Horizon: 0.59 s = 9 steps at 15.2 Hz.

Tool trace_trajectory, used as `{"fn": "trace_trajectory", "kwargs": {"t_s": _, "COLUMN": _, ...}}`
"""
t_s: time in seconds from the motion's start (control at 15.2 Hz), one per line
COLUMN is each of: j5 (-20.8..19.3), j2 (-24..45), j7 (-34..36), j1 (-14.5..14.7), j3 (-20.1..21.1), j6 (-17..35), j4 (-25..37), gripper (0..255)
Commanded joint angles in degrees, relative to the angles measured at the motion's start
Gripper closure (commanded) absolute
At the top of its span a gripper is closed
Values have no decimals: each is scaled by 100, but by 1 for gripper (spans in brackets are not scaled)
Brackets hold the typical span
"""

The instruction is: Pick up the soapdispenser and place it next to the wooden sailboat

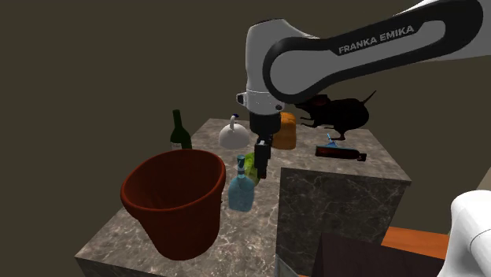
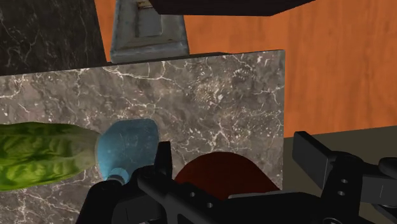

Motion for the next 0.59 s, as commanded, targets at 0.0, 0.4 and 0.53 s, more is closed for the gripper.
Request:
{"fn": "trace_trajectory", "kwargs": {"t_s": 0.0, "j5": -39, "j2": 401, "j7": -143, "j1": -56, "j3": -94, "j6": 108, "j4": 277, "gripper": 0}}
{"fn": "trace_trajectory", "kwargs": {"t_s": 0.4, "j5": -52, "j2": 1658, "j7": -534, "j1": -226, "j3": -315, "j6": 240, "j4": 1358, "gripper": 0}}
{"fn": "trace_trajectory", "kwargs": {"t_s": 0.53, "j5": -34, "j2": 2090, "j7": -660, "j1": -293, "j3": -372, "j6": 236, "j4": 1780, "gripper": 0}}
